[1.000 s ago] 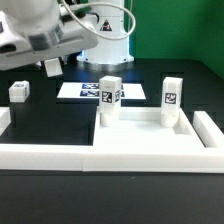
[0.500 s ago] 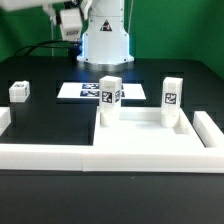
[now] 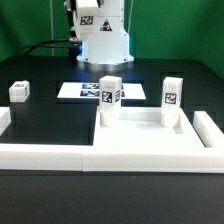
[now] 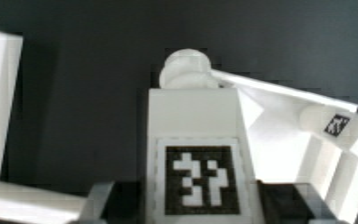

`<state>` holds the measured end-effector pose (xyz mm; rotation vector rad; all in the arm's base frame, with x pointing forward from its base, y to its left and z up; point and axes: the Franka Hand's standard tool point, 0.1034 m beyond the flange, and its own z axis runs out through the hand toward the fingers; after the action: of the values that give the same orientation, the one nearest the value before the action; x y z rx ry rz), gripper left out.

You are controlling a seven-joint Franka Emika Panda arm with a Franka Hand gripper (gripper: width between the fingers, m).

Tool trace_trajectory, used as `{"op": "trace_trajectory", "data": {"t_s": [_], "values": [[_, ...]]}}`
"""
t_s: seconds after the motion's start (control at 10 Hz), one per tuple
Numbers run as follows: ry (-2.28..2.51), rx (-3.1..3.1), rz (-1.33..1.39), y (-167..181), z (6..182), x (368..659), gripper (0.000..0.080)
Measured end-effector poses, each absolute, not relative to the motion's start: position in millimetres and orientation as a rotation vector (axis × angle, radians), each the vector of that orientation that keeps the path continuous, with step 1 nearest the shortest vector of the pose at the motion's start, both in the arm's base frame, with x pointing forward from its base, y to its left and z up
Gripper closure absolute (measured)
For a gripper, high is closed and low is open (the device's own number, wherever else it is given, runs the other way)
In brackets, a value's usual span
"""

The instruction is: Assemble square table

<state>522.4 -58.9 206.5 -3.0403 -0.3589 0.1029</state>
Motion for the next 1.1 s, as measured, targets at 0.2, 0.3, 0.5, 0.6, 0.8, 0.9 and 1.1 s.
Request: {"op": "trace_trajectory", "data": {"t_s": [0.2, 0.3, 0.5, 0.6, 0.8, 0.9, 1.1], "values": [[-0.221, -2.993, -0.201, -26.9, 189.6, 533.3, 0.0509], [-0.167, -2.974, -0.284, -0.4, 184.8, 546.6, 0.0509], [-0.035, -2.940, -0.483, 47.4, 178.9, 580.1, 0.0509], [0.034, -2.926, -0.552, 64.5, 177.3, 587.3, 0.0509], [0.006, -2.947, -0.794, 51.0, 178.0, 589.5, 0.0509], [0.006, -2.947, -0.750, 54.2, 174.4, 586.8, 0.0509], [-0.003, -2.953, -0.783, 51.0, 172.5, 587.6, 0.0509]]}}
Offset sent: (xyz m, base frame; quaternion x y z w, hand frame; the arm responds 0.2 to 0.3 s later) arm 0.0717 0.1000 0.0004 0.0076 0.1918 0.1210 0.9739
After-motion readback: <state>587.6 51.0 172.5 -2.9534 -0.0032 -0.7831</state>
